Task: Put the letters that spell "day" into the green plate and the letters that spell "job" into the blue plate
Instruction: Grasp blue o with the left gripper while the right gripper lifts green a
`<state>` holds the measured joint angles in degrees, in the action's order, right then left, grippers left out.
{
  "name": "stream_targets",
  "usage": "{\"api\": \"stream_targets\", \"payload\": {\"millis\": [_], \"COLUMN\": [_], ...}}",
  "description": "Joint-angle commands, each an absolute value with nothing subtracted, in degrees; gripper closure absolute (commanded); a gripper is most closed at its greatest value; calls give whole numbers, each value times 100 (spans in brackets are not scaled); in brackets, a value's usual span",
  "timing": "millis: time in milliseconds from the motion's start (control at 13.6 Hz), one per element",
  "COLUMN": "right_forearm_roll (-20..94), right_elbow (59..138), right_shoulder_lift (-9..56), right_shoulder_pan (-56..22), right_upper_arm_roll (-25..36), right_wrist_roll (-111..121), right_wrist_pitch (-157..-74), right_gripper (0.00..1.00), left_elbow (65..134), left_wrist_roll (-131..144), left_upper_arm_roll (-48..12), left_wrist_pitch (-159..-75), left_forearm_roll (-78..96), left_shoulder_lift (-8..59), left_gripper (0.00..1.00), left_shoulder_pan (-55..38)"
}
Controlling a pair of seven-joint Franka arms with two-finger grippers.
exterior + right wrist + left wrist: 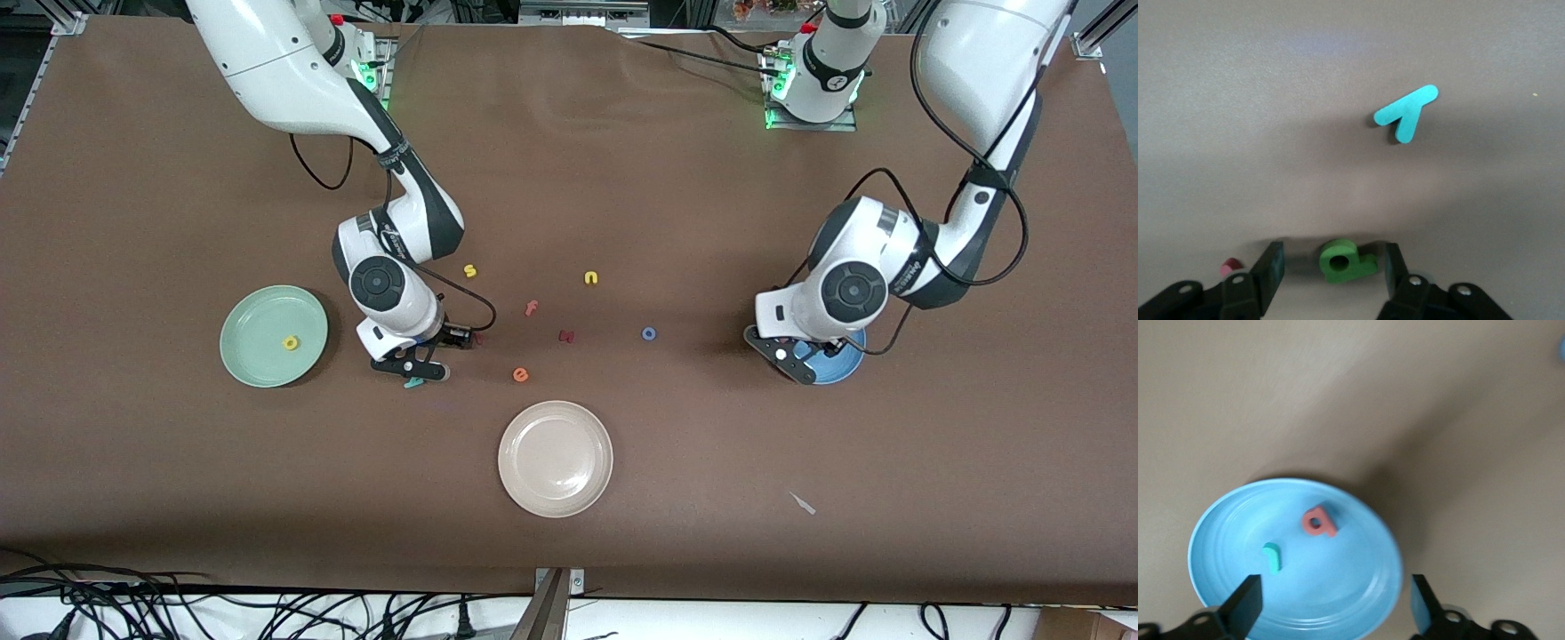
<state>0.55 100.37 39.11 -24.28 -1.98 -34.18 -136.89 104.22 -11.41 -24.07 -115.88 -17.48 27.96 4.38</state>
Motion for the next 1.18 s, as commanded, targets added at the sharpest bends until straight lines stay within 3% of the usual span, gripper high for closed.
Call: {"api": "stream_targets", "payload": {"millis": [0,369,590,663,737,1106], "right_forearm_roll": [132,141,132,132,132,123], "right_elbow": [10090,10107,10116,10116,10116,10090], "right_shoulder_lift": [3911,3929,3955,3955,3955,3955], "right_shoulder_pan": [-2400,-2373,-2373,-2373,-2382,-2382], "right_upper_arm_roll": [-220,-220,-220,-220,-220,-220], "right_wrist_roll": [-3314,-3208,-3199,-3199,-3199,-3190], "right_wrist_pitch": [-13755,-13764,-13772,-13772,-13772,-13755], "right_gripper": [43,56,60,62,64,69], "left_elbow": [10372,9353,9412,9422,9422,9598], "left_wrist_roll": [-207,1614,2363,2416,2443,2663], "left_upper_arm_roll": [-2750,-2751,-2751,-2751,-2751,-2672], "left_wrist_pitch": [-11452,-11548,-12355,-12497,-12672,-13087], "left_forearm_roll": [-1364,-1230,-1231,-1239,-1248,-1466], "left_shoulder_lift": [2733,3505,3840,3971,4094,4219], "left_gripper": [0,0,0,4,18,29], "left_shoulder_pan": [256,-596,-782,-791,-808,-976]}}
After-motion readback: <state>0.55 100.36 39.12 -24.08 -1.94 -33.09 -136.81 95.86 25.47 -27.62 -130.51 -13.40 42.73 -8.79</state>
